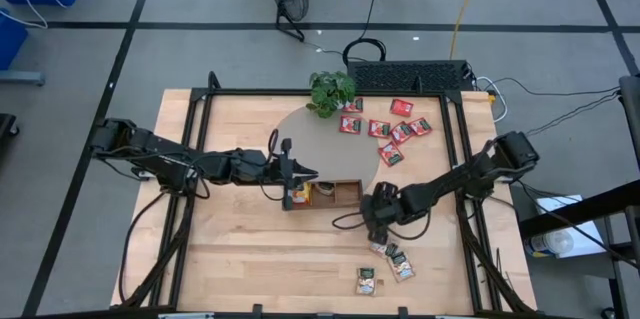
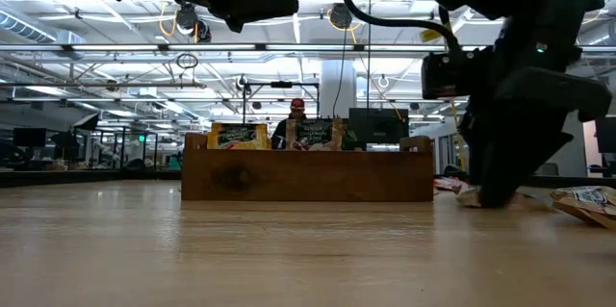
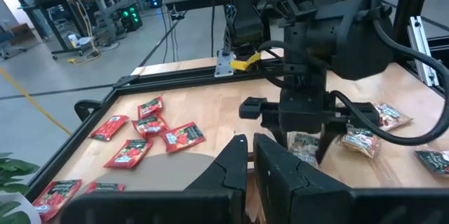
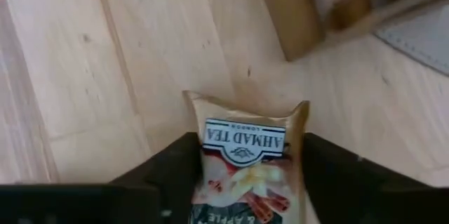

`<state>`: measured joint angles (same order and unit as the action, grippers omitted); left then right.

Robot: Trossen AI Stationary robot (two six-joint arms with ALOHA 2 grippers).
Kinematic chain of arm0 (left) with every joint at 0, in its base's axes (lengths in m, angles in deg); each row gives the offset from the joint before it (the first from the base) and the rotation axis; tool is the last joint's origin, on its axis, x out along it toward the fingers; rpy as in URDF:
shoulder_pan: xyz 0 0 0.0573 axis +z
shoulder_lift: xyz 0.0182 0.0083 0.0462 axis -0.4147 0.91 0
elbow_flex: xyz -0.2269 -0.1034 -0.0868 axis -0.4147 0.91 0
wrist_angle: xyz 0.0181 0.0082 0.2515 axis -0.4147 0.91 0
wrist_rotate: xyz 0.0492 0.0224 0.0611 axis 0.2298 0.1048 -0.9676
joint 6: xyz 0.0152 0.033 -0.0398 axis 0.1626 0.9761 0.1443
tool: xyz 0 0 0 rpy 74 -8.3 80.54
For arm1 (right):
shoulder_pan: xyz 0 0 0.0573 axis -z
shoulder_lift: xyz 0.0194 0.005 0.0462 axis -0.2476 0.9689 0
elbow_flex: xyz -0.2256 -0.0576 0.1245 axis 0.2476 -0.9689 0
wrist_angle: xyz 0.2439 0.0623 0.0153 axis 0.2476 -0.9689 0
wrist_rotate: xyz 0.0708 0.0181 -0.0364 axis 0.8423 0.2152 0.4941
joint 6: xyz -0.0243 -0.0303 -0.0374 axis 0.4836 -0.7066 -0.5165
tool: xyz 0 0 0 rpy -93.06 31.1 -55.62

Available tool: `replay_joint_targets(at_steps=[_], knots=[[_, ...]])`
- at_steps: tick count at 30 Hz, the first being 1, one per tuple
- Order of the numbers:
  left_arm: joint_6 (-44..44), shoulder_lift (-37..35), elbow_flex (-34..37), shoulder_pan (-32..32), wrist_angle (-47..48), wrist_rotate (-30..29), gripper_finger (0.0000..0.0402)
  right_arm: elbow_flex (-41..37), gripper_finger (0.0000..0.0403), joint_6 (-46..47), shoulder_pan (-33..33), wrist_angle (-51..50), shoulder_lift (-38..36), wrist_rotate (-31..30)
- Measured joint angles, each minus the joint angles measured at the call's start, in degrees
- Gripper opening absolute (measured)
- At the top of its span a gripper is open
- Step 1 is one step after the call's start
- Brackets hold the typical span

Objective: Pick & Place Tea
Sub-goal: Put the brown tea bag into the middle slot of the wooden organizer

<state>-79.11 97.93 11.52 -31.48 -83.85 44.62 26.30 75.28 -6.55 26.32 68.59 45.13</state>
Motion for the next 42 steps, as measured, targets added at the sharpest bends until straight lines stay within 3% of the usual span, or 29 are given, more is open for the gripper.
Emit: replay_joint_targets(at_steps=[9, 13, 16, 23, 26, 35, 39, 42], knots=[[0.03, 0.00, 0.00, 0.00, -0.05, 0.00, 0.0033, -0.15, 0.0018, -1.24, -0.52, -0.42, -5.64, 0.31], [0.02, 0.00, 0.00, 0.00, -0.42, 0.00, 0.0033, -0.76, 0.0017, -3.55, -2.68, 0.32, -10.43, -5.16], [-0.61, 0.00, 0.00, 0.00, -0.51, 0.02, 0.0033, -0.28, 0.0011, -9.88, -4.69, 8.60, -14.63, -12.06], [-2.41, 0.00, 0.00, 0.35, -1.62, -0.46, 0.0033, -3.42, 0.0011, -39.48, -6.49, 41.37, -14.71, -21.20], [-6.90, 0.00, 0.00, 0.37, -2.70, -0.48, 0.0033, -4.46, 0.0011, -48.98, -4.84, 46.33, -12.68, -25.93], [-18.41, 6.10, 0.02, 2.06, -5.96, 0.34, 0.0033, -4.29, 0.0011, -68.58, 2.93, 59.14, -6.98, -26.05], [-22.59, 9.80, -0.99, 2.10, -8.00, 1.09, 0.0033, -4.25, 0.0011, -70.27, 4.85, 61.54, -5.74, -26.04], [-20.62, 10.30, -1.63, 2.10, -8.16, 1.09, 0.0033, -4.25, 0.0011, -69.63, 5.18, 62.33, -5.83, -25.88]])
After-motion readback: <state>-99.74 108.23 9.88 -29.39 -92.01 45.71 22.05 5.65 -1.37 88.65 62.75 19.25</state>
